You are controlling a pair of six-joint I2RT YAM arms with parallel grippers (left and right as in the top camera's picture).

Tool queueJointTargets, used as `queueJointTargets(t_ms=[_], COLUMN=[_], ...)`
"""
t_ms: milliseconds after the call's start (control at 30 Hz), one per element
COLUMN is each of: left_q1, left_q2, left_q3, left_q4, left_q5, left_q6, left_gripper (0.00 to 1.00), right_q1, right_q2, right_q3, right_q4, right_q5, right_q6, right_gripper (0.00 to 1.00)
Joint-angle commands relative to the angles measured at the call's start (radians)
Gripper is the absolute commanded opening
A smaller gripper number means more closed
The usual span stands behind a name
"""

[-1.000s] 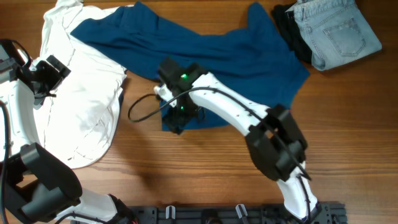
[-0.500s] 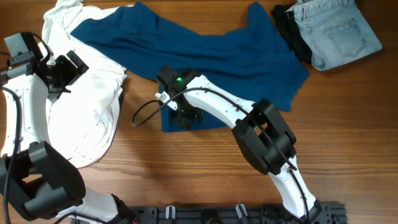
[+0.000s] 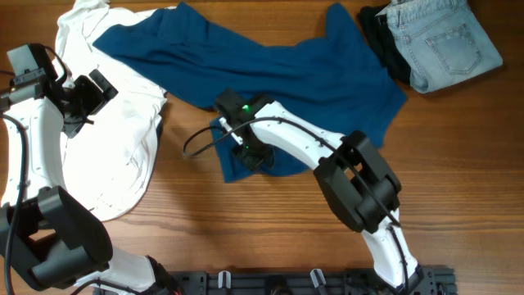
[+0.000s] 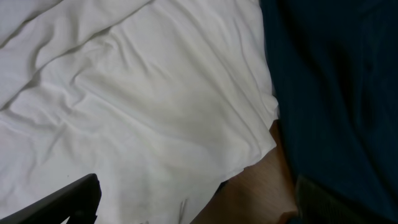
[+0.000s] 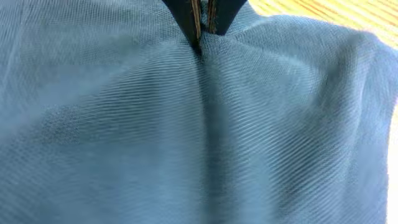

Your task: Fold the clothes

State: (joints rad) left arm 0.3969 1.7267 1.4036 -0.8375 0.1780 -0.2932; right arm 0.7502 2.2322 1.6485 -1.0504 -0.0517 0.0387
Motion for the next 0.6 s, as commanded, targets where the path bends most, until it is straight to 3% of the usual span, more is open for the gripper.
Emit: queueJointTargets(t_ms=[0, 33, 167, 400, 567], left_q1=[-0.004, -0.004, -0.004, -0.01, -0.071], left_q2=[0.004, 0.004, 0.004, 0.004, 0.006], left_q3=[-0.003, -0.003, -0.003, -0.003, -0.006], left_q4=[-0.002, 0.0, -0.001, -0.026, -0.1], left_q5=[0.004, 0.005, 0.005, 0.005, 0.005], left_q6=[-0.001, -0.002, -0.001, 0.002, 0.018], left_gripper=[1.0, 1.0, 1.0, 1.0, 1.0], right_q1=[-0.147, -0.269, -0.429, -0.639, -0.75], right_q2=[0.072, -0.026, -0.194, -0.419, -0.465], right_q3=[-0.103, -0.103, -0.103, -0.103, -0.103], right_q4=[-0.095, -0.135, -0.206, -0.337, -0.374], right_q5=[0.054, -0.032, -0.11, -0.111, -0.111], right_q6=[0.161, 0.175, 0.189, 0.202, 0.203], right_gripper=[0.04, 0.04, 0.04, 0.04, 0.04])
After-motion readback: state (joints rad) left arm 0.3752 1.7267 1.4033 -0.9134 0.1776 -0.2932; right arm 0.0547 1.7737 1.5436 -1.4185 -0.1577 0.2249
